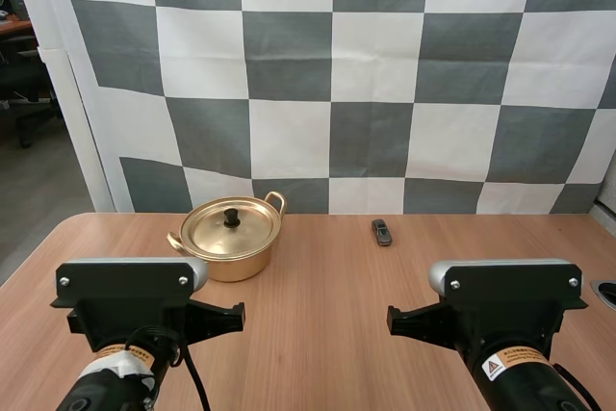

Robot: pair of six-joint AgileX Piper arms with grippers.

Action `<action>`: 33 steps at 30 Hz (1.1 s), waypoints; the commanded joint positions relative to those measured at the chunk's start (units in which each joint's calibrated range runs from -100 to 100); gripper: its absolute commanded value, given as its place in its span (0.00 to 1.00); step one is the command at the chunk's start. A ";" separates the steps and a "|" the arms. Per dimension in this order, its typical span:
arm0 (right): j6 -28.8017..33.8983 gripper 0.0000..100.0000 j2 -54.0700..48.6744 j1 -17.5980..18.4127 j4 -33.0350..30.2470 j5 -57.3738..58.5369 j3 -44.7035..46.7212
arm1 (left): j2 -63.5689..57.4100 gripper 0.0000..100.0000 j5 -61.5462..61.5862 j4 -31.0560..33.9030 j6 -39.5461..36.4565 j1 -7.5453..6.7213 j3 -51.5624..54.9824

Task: Open the pot, put the car inside, and close it

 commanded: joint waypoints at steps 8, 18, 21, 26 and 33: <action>-0.03 0.00 0.00 0.04 3.90 -0.07 0.00 | 0.00 0.00 0.05 -0.20 0.05 -0.01 0.00; -0.03 0.00 0.00 0.04 3.95 -3.02 0.00 | 0.00 0.00 -5.59 -2.65 0.05 -1.46 0.00; -0.20 0.00 0.00 0.04 1.28 -9.49 0.00 | 0.00 0.00 -16.76 2.52 2.78 -1.46 0.00; -6.39 0.00 0.00 0.04 -22.38 -44.75 0.00 | 0.00 0.00 -43.47 12.18 15.41 -1.46 0.00; -12.01 0.00 0.00 0.04 -24.73 -85.57 0.00 | 0.00 0.00 -78.35 12.18 20.35 -1.46 -0.71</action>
